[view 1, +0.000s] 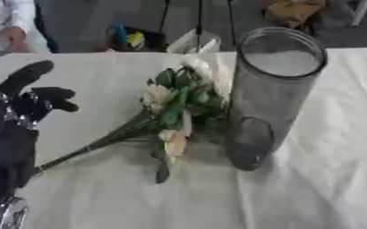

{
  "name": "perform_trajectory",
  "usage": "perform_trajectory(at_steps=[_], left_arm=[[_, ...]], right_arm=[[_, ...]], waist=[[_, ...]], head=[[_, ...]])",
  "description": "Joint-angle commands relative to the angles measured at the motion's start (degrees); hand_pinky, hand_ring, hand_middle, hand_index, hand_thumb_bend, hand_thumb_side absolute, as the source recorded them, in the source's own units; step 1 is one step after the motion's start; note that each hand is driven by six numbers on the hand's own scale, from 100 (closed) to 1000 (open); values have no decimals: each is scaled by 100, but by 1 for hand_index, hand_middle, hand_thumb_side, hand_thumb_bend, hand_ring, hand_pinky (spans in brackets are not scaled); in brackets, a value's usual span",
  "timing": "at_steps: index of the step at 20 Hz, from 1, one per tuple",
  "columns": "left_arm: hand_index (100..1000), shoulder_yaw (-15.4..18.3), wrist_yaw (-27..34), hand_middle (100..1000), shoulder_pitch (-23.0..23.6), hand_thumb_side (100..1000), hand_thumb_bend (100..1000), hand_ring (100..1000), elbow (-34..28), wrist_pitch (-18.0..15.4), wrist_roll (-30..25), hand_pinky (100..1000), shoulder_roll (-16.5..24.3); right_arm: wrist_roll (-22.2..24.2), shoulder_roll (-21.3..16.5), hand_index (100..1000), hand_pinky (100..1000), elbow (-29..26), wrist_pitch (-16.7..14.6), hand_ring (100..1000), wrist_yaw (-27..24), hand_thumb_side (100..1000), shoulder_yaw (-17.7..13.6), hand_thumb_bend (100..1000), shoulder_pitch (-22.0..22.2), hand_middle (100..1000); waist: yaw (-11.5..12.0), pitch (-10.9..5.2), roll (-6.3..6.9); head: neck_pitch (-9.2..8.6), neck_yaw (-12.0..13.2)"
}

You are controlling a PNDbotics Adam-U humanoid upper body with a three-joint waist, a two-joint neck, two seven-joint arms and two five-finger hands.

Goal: Arrange flowers into the vase.

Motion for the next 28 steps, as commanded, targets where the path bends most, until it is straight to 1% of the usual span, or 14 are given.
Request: perform_trajectory(at_steps=[1,6,10,12,15,24,28], left_arm=[[887,245,-242,835,-87,886,100,708,-77,-36,-4,631,496],[913,419,-619,846,-113,810,100,733,-77,230,66,655,1109],[948,421,-928,870,-166,807,100,757,-77,532,20,681,1606],[975,309,-1085,896,-135,861,100,771,-77,689,-70,692,1852],[982,134,-1319,896,-79,869,100,775,-77,922,-285,700,2133],[1000,-98,-2021,891,-266,760,100,810,-77,1624,-985,760,2695],[1000,-280,-2315,906,-383,755,100,830,-77,1918,-1279,787,2983]], right_arm=[[-13,-160,707,859,-108,24,569,-28,1000,-29,100,-2,493],[-28,-182,707,860,-108,49,569,-21,1000,-35,100,17,493],[-30,-184,707,859,-108,65,569,-30,1000,-24,100,20,493],[-31,-192,707,859,-108,76,569,-47,1000,-15,100,15,493],[-25,-201,707,859,-108,92,570,-69,1000,-8,100,14,493],[-14,-231,705,857,-108,117,570,-106,1000,1,100,24,493],[-20,-276,707,853,-108,72,572,-167,1000,15,100,24,497]], waist=[[9,-132,31],[-6,-166,73],[-34,-188,78],[-56,-201,88],[-92,-218,104],[-137,-256,139],[-181,-267,149]], head=[[12,-89],[22,-114],[40,-55],[40,0],[28,52],[8,157],[38,215]])
